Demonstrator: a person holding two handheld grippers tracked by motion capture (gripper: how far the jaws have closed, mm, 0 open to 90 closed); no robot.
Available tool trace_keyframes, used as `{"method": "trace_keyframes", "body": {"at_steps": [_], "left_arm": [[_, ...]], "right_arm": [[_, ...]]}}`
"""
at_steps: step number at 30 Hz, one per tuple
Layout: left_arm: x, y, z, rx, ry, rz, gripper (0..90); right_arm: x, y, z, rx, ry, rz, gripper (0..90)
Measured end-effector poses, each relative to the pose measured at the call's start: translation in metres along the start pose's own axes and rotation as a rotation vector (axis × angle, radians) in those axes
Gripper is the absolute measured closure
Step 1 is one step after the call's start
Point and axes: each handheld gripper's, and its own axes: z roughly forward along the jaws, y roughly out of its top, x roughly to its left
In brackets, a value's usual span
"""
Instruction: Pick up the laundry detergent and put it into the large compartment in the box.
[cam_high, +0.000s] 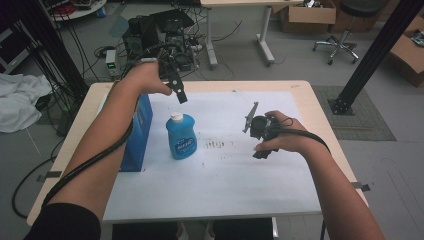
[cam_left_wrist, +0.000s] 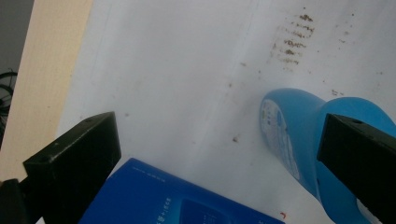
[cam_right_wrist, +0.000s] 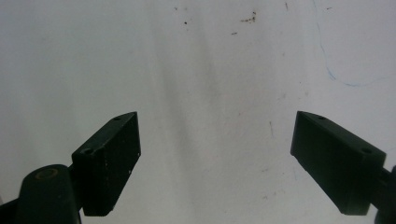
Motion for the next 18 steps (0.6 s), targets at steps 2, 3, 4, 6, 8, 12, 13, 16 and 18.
{"method": "trace_keyframes", "body": {"at_steps": [2, 3, 4, 6, 8, 12, 13, 16, 18], "left_arm": [[0.0, 0.0, -0.002, 0.004, 0.004, 0.001, 0.1], [-0.001, -0.001, -0.003, 0.001, 0.007, -0.002, 0.1], [-0.003, -0.002, -0.007, 0.0, 0.017, -0.004, 0.1], [-0.004, -0.002, -0.01, -0.004, 0.019, -0.007, 0.1], [-0.009, -0.003, -0.019, -0.015, 0.029, -0.007, 0.1], [-0.015, -0.007, -0.029, -0.01, 0.035, -0.009, 0.1], [-0.015, -0.007, -0.029, -0.01, 0.035, -0.009, 0.1], [-0.02, -0.01, -0.034, -0.002, 0.048, -0.02, 0.1], [-0.023, -0.012, -0.037, -0.013, 0.038, -0.024, 0.1]], "right_arm": [[0.0, 0.0, 0.0, -0.002, 0.0, 0.0, 16.1], [0.001, 0.0, -0.001, -0.001, -0.002, 0.001, 16.1], [0.001, 0.001, -0.002, -0.003, -0.002, -0.004, 16.1], [0.001, 0.001, -0.002, -0.006, -0.004, -0.006, 16.1], [0.002, 0.001, -0.004, -0.002, -0.006, -0.012, 16.1], [0.002, 0.0, -0.007, -0.009, -0.009, -0.016, 16.1], [0.002, 0.0, -0.007, -0.009, -0.009, -0.016, 16.1], [0.001, 0.0, -0.007, -0.01, -0.012, -0.023, 16.1], [0.002, 0.0, -0.006, -0.004, -0.019, -0.027, 16.1]]}}
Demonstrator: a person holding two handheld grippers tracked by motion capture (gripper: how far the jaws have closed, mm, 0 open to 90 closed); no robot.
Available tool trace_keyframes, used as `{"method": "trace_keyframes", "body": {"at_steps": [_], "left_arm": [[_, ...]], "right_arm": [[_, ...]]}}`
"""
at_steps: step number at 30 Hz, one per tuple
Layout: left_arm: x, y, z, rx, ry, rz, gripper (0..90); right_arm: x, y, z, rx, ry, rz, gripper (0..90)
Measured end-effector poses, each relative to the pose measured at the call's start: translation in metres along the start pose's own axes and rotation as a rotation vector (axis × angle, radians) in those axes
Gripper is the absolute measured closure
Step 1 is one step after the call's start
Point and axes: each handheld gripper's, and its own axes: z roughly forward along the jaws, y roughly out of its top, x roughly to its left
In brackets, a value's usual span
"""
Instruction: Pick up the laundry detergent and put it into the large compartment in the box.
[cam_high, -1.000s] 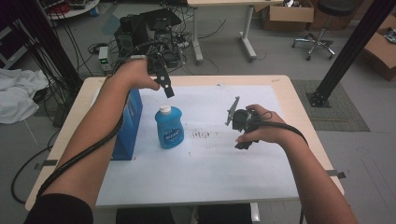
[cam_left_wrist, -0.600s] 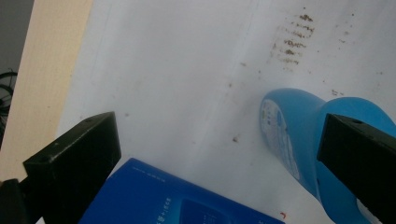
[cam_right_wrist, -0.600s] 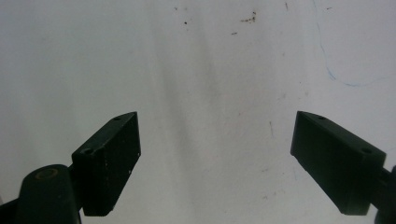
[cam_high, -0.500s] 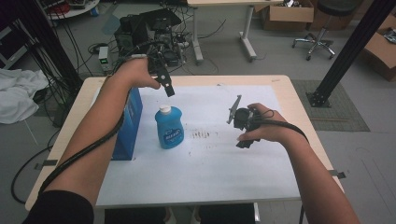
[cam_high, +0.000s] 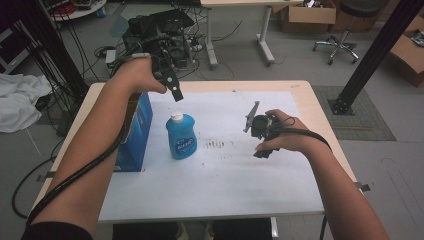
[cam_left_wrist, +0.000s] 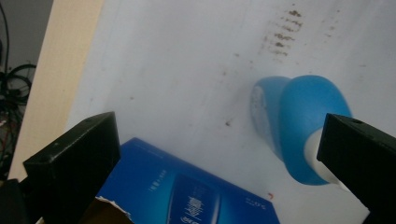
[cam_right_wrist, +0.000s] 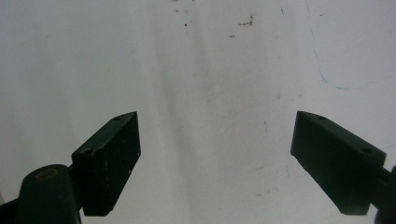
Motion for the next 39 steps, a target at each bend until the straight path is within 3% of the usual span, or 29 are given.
{"method": "trace_keyframes", "body": {"at_steps": [7, 17, 31, 39], "left_arm": [[-0.022, -0.007, -0.018, -0.01, -0.008, 0.018, 0.1], [-0.047, -0.018, -0.024, -0.025, -0.019, 0.021, 0.1], [-0.063, -0.029, 0.001, -0.003, -0.054, -0.008, 0.1], [-0.065, -0.025, 0.019, 0.015, -0.077, -0.01, 0.1]], "right_arm": [[0.003, 0.0, -0.003, -0.015, 0.001, -0.011, 16.1], [0.006, 0.001, -0.004, -0.012, -0.005, -0.027, 16.1], [0.014, 0.0, -0.002, -0.018, -0.013, -0.049, 16.1], [0.017, -0.003, 0.001, -0.021, -0.008, -0.049, 16.1]]}}
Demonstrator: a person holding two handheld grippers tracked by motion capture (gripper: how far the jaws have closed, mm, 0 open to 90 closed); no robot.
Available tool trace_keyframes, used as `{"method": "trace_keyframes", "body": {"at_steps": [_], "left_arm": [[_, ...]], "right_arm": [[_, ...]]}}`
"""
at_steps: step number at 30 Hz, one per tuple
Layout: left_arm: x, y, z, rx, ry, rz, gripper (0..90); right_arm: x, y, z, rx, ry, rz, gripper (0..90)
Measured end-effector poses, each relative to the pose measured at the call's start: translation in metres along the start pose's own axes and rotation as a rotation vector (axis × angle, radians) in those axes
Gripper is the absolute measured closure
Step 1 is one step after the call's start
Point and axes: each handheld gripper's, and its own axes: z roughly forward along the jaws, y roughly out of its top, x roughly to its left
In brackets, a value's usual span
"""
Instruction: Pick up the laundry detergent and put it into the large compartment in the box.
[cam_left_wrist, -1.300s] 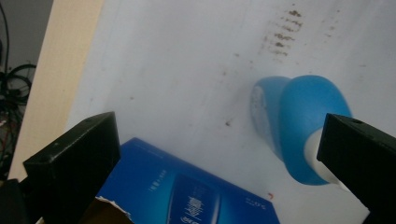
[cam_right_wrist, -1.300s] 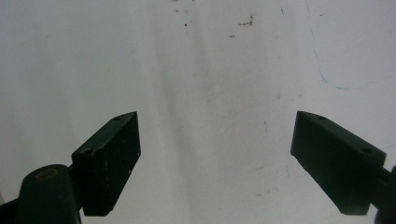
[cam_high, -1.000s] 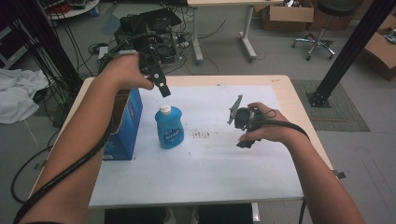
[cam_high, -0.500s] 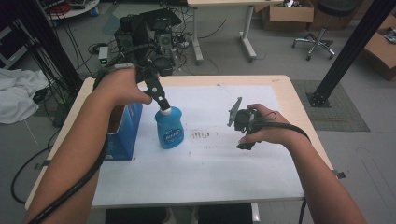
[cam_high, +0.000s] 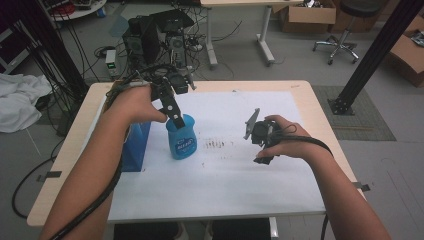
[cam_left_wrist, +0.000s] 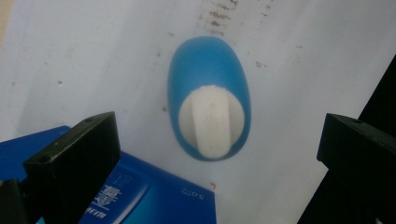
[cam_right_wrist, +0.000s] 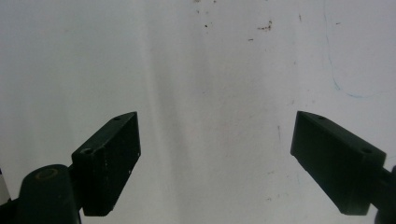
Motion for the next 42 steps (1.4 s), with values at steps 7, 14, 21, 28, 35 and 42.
{"method": "trace_keyframes", "body": {"at_steps": [7, 14, 21, 28, 35, 42], "left_arm": [[0.0, 0.003, 0.011, 0.013, -0.01, 0.002, 0.1], [0.004, 0.005, 0.026, 0.034, -0.026, -0.007, 0.1], [0.005, 0.006, 0.038, 0.056, -0.035, -0.006, 0.1], [0.006, 0.007, 0.046, 0.064, -0.038, -0.013, 0.1], [0.005, 0.009, 0.056, 0.085, -0.041, -0.01, 0.1], [0.006, 0.01, 0.063, 0.094, -0.038, -0.017, 0.2]], "right_arm": [[0.001, 0.002, 0.003, 0.005, 0.003, -0.006, 16.1], [0.002, 0.004, 0.005, 0.003, 0.006, -0.014, 16.1], [0.002, 0.004, 0.006, 0.009, 0.005, -0.01, 16.1], [0.002, 0.002, 0.007, 0.002, 0.005, -0.007, 16.1], [0.001, 0.001, 0.008, 0.006, 0.007, -0.004, 16.1], [0.002, 0.002, 0.009, 0.009, 0.007, -0.001, 16.1]]}}
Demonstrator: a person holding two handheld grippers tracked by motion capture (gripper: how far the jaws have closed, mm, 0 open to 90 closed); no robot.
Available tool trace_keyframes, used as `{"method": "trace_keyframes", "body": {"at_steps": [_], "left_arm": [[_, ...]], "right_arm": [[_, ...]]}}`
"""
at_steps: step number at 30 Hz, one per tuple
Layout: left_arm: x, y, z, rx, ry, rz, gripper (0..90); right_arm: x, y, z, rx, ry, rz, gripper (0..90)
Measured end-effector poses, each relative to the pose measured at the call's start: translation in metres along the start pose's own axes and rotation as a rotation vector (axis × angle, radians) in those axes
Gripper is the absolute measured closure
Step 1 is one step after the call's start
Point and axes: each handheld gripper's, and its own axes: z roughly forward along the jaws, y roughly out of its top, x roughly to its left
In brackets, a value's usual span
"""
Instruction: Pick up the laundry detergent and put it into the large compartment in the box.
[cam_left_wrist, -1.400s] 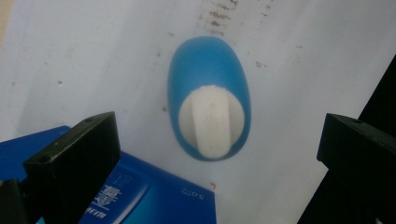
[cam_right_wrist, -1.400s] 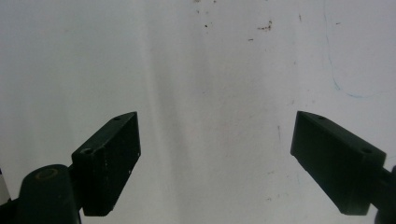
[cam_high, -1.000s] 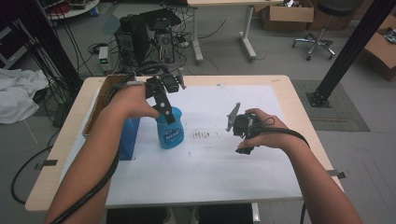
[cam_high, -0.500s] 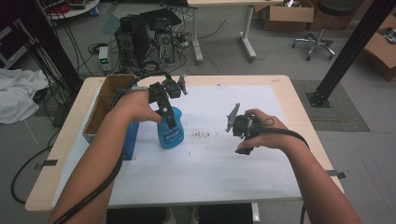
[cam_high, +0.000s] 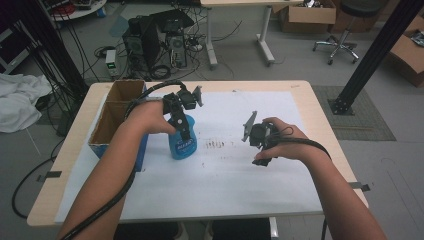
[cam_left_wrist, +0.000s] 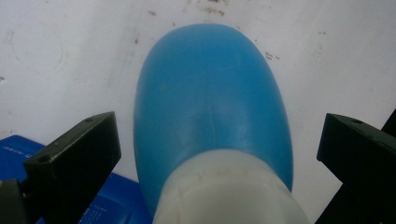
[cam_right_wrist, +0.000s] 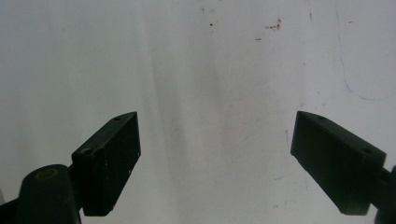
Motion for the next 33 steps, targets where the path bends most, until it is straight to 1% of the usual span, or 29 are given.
{"method": "trace_keyframes", "body": {"at_steps": [2, 4, 6, 7, 8, 9, 10, 12, 17, 21, 23, 26, 33], "left_arm": [[0.0005, 0.0002, 0.0004, 0.004, 0.004, 0.003, 1.3], [0.0011, 0.0008, 0.002, 0.005, 0.007, -0.012, 2.5], [0.0018, 0.0011, 0.0021, 0.014, 0.002, -0.014, 5.6], [0.0016, 0.0014, 0.0024, 0.016, 0.016, -0.018, 6.8], [0.0021, 0.0017, 0.0023, 0.022, 0.02, -0.021, 7.4], [0.0021, 0.0017, 0.0023, 0.022, 0.02, -0.021, 8.0], [0.003, 0.0022, 0.0025, 0.023, 0.013, -0.034, 8.9], [0.0038, 0.0027, 0.0022, 0.021, 0.009, -0.041, 11.0], [0.0042, 0.0043, 0.0019, 0.02, 0.003, -0.043, 15.0], [0.0034, 0.0059, 0.0021, 0.025, 0.006, -0.033, 15.4], [0.0028, 0.006, 0.0028, 0.025, 0.006, -0.04, 15.8], [0.0021, 0.0061, 0.0035, 0.031, 0.009, -0.038, 16.6], [0.0009, 0.0058, 0.0038, 0.033, 0.008, -0.038, 21.8]], "right_arm": [[-0.0002, 0.0, 0.0001, 0.0, 0.002, 0.001, 16.1], [-0.0007, -0.0001, 0.0002, -0.002, 0.002, 0.001, 16.1], [-0.0011, -0.0006, 0.0006, -0.003, 0.003, 0.011, 16.1], [-0.0016, -0.0008, 0.001, -0.002, 0.001, 0.007, 16.1], [-0.0018, -0.001, 0.0013, 0.0, 0.005, 0.008, 16.1], [-0.0018, -0.001, 0.0013, 0.0, 0.005, 0.008, 16.1], [-0.0016, -0.0015, 0.0019, -0.001, 0.005, 0.017, 16.1], [-0.0021, -0.002, 0.0031, -0.003, 0.006, 0.012, 16.0], [-0.0018, -0.003, 0.0044, -0.001, 0.008, 0.016, 16.1], [-0.0024, -0.0033, 0.0035, -0.004, 0.005, 0.016, 16.1], [-0.0024, -0.0033, 0.0039, -0.006, 0.006, 0.017, 16.1], [-0.0022, -0.0028, 0.0038, 0.001, 0.006, 0.015, 16.1], [-0.0015, -0.0022, 0.0043, 0.003, 0.005, 0.018, 16.1]]}}
